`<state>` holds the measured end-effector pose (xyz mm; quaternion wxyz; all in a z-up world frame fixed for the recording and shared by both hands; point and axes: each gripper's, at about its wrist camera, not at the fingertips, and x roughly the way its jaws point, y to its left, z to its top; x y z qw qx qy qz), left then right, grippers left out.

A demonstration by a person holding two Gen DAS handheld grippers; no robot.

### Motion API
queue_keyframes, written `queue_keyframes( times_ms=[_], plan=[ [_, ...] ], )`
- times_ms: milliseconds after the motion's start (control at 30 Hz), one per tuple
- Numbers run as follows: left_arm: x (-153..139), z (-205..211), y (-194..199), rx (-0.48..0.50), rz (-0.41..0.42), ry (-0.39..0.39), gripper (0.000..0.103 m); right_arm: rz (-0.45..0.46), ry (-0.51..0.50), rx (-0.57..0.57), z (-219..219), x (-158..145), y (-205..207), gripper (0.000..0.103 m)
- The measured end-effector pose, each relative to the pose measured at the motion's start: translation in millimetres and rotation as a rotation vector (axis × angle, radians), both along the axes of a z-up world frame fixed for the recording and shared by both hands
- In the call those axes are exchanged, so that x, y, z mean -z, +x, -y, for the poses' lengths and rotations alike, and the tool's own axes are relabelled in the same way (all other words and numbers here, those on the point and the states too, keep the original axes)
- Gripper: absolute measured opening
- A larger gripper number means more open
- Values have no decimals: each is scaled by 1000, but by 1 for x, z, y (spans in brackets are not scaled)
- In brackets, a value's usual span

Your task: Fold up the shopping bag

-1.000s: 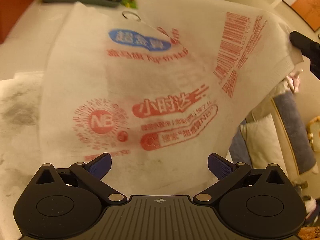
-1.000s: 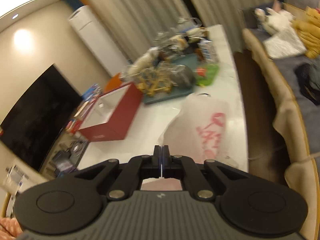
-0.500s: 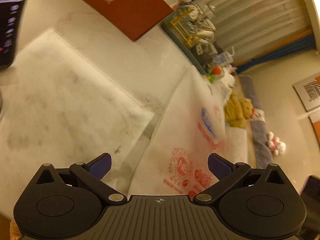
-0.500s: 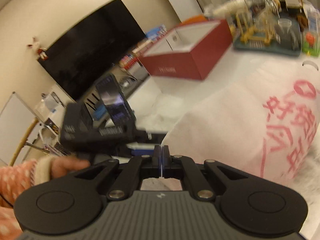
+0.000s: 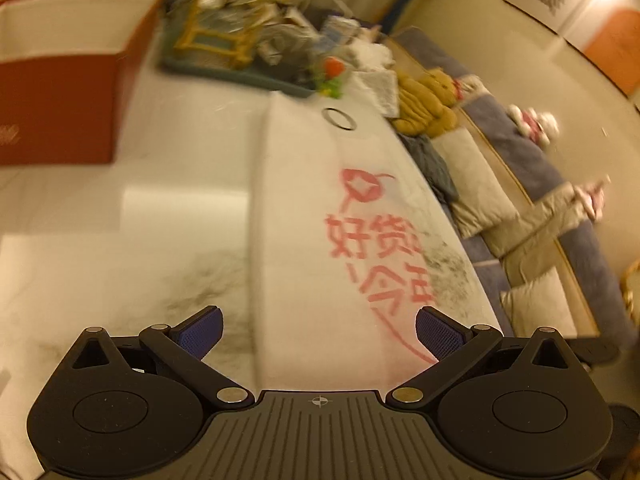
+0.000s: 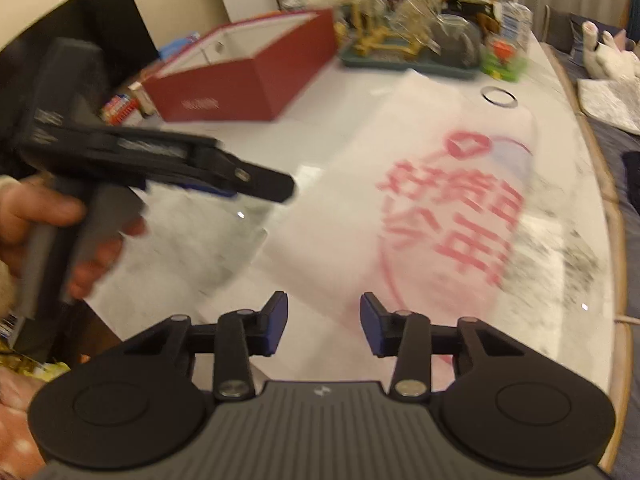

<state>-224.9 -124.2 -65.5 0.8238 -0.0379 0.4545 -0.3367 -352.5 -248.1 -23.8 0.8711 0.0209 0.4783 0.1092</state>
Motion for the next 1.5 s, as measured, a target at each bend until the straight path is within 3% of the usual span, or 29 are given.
queue_keyframes(
  times_ms=[133,200,267,367,467,533,600,667,733,833,867,1067,1200,1300,1433,1500],
  plan=[
    [20,32,-10,-14,32,213,103,-15,-71,-41,17,32,6,38],
    [24,43,-17,-11,104,295,103,-2,-138,-89,17,38,7,39],
    [23,51,-22,-10,113,343,103,-3,-158,-85,22,34,10,38],
    [19,57,-27,-17,93,336,103,16,-125,-55,33,23,13,38],
    [16,54,-29,-34,78,328,103,-18,-231,-74,32,32,20,37],
    [12,48,-27,-53,86,309,103,-9,-234,-60,36,30,26,40],
    [9,42,-22,-79,106,294,103,17,-196,-11,42,22,36,53],
    [-2,34,-16,-124,107,256,103,65,-172,64,47,16,50,73],
    [-15,24,-15,-166,106,208,103,94,-138,128,49,16,69,77],
    [-33,10,-23,-227,117,143,103,112,-77,221,50,28,102,100],
    [-37,6,-25,-236,117,125,103,119,-58,249,49,36,112,103],
    [-48,-5,-39,-216,113,65,103,311,-145,272,30,72,119,103],
    [-65,9,-41,-196,181,-19,103,311,-140,274,33,75,120,103],
    [-85,37,-45,-120,274,-58,103,311,-140,272,37,78,122,103],
    [-106,85,-48,15,387,-35,103,310,-146,269,31,78,121,103],
    [-111,101,-48,26,411,-9,103,311,-147,268,30,75,120,103]
  ],
)
